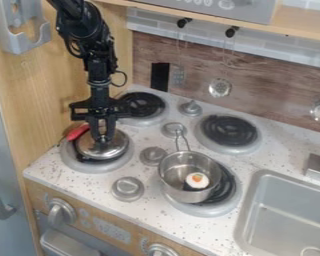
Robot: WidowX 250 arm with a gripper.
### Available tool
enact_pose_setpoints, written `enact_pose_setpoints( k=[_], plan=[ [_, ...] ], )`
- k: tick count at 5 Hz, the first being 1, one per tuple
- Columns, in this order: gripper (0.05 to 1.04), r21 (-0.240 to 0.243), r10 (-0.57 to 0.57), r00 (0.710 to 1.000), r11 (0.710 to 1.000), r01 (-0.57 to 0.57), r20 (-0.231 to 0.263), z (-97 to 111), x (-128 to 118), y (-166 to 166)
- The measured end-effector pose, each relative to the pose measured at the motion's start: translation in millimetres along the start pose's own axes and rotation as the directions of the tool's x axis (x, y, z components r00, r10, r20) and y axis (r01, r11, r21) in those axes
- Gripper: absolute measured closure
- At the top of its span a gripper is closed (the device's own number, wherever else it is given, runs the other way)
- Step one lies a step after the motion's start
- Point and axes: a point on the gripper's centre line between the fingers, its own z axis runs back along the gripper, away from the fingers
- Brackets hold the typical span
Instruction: Put the lid on the bottom left burner
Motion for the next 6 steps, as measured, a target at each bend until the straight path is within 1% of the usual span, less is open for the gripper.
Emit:
enact_pose_setpoints(
  k=[1, 2, 3, 4, 5, 6],
  plan=[
    [0.491, -0.008, -0.026, 1.000, 1.000, 0.026, -0.013, -0.5, -3.3, -4.9],
    [0.177, -0.010, -0.058, 0.998, 0.998, 0.058, -0.010, 3.1, -2.4, -11.7],
    [0.063, -0.011, -0.104, 0.995, 0.995, 0.104, -0.008, 4.2, -5.2, -21.5],
    [0.079, -0.027, -0.240, 0.970, 0.970, 0.241, 0.026, 24.6, -16.0, -50.1],
    [0.085, -0.048, -0.386, 0.916, 0.918, 0.393, 0.111, 60.5, -26.0, -76.7],
    [0.085, -0.042, -0.453, 0.886, 0.888, 0.458, 0.099, 61.6, -29.9, -78.5]
  ],
)
